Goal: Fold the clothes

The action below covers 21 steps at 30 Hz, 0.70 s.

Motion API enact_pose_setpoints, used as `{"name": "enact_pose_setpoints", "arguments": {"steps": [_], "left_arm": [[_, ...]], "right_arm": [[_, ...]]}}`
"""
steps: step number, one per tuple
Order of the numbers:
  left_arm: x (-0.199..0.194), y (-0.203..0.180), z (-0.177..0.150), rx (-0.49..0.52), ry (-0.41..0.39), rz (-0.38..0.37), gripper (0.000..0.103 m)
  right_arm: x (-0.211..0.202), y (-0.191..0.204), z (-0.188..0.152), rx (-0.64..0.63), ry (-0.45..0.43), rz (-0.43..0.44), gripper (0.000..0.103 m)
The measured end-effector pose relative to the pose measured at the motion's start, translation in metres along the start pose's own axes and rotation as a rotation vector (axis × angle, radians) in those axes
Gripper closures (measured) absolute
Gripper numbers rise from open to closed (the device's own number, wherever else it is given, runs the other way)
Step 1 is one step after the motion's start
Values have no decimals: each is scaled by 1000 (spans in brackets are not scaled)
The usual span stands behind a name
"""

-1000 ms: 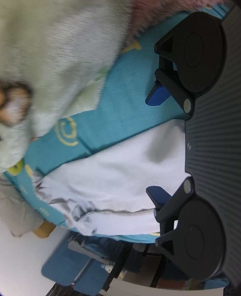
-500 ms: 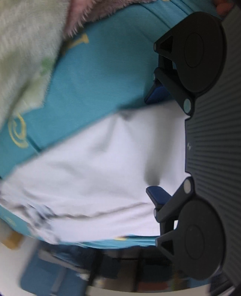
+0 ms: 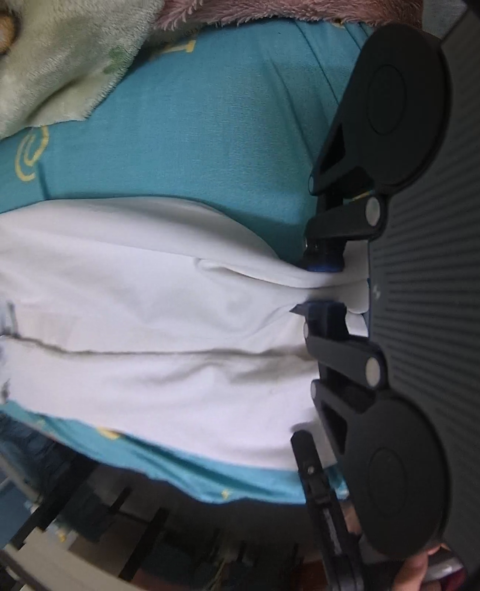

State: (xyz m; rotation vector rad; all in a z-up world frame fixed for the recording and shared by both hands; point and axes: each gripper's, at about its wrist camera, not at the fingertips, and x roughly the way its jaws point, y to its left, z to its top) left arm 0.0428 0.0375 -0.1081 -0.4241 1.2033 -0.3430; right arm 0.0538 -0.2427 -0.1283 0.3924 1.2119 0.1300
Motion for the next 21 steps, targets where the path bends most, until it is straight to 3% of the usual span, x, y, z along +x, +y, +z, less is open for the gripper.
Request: {"name": "enact_pose_setpoints", "arguments": {"steps": [10,15,21], "left_arm": [[-121,-3,13,-88,-370,-313,102],[-194,-17,14,-70,-503,-366,102],[-253,-39,-25,25,-553,-380,102]], "right_arm": [[-117,22,1,-48,-316,149,90],[-176,48,-3,-137,-419,154,91],[-224,47,-38,-196,-488,184,91]]}}
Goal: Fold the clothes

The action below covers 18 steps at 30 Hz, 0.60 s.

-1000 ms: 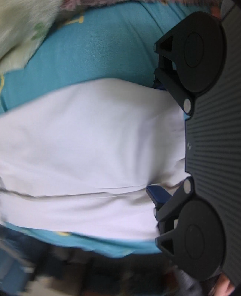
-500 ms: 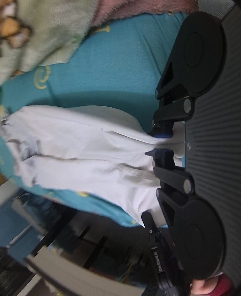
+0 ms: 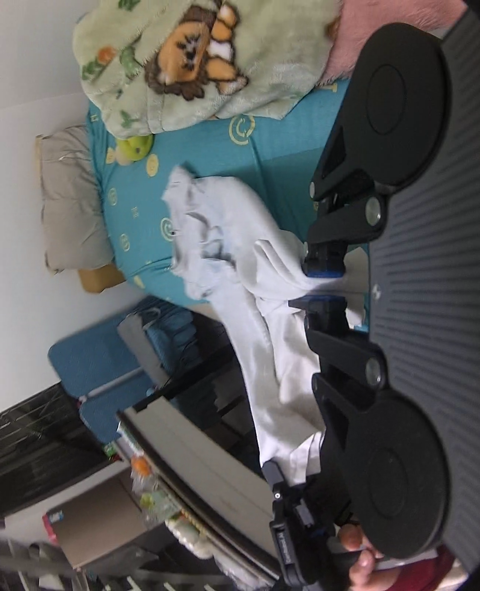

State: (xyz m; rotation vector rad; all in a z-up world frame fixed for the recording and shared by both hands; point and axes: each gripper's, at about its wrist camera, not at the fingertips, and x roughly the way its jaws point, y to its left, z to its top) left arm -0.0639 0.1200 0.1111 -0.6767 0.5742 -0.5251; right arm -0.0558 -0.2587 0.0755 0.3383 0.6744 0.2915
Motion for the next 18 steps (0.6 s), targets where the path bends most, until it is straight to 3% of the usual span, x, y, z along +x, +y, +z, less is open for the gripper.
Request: {"name": "enact_pose_setpoints", "arguments": {"steps": [4,7,12,18], "left_arm": [[-25,-14,-8,37,-25,-16,102],[-20,-15,-5,50,-37,-3,102],[21,-4,13,105,-53,65,102],[117,42,38,140,-49,166,102]], "right_arm": [[-24,-1,-14,-5,-36,29,91],[-17,-3,-4,-6,-57,15,91],[34,-16,22,3,-71,-16,91],[130,-49,42,38,-37,-72,91]]}}
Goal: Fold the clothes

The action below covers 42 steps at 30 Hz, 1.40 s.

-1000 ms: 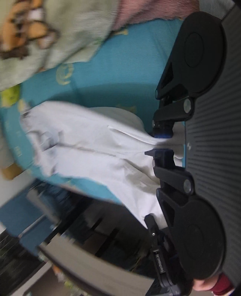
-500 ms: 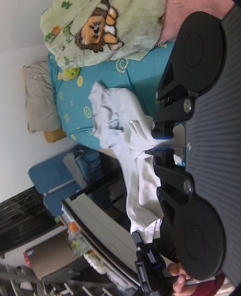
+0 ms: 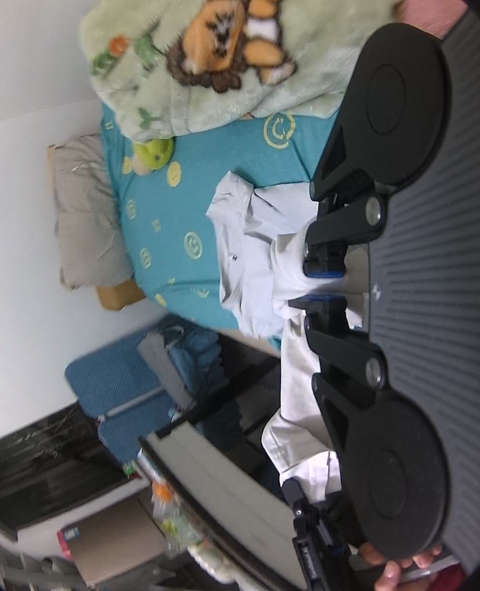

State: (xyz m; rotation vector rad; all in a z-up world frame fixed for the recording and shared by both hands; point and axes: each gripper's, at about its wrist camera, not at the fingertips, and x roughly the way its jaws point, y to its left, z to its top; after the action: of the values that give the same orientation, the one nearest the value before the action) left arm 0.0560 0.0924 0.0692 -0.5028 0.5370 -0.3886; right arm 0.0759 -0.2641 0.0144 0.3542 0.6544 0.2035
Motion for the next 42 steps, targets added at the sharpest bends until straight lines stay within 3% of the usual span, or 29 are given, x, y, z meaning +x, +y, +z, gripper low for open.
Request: {"name": "enact_pose_setpoints", "arguments": {"steps": [7,14,20,26,28,30,32,34,35,37,42], "left_arm": [[126,48,-7,69,66,113,101],[213,90,-46,133,208,260,101],[250,108,-66,164,300,309,101],[246,99,-71,222,294,310,99],[238,88,-69,245,295,306,91],[226,77,-67,262,275,302,82],[214,67,-66,281,252,293,73],[204,57,-65,301,228,284,50],[199,52,-64,311,214,281,44],[188,43,-63,332,182,273,24],[158,24,-69,406,124,293,10]], "right_arm": [[116,-37,-1,36,77,-75,91],[193,-57,-16,-3,156,-158,91],[234,-65,-30,-40,222,-200,90],[230,-67,-28,-17,216,-194,89],[227,-67,-27,3,209,-191,87],[222,-65,-26,19,196,-184,76],[212,-61,-24,32,159,-166,28],[200,-55,-22,46,99,-141,11],[193,-49,-20,27,76,-147,11],[180,-36,-17,-23,34,-168,11],[141,-20,-23,-54,-48,-196,11]]}}
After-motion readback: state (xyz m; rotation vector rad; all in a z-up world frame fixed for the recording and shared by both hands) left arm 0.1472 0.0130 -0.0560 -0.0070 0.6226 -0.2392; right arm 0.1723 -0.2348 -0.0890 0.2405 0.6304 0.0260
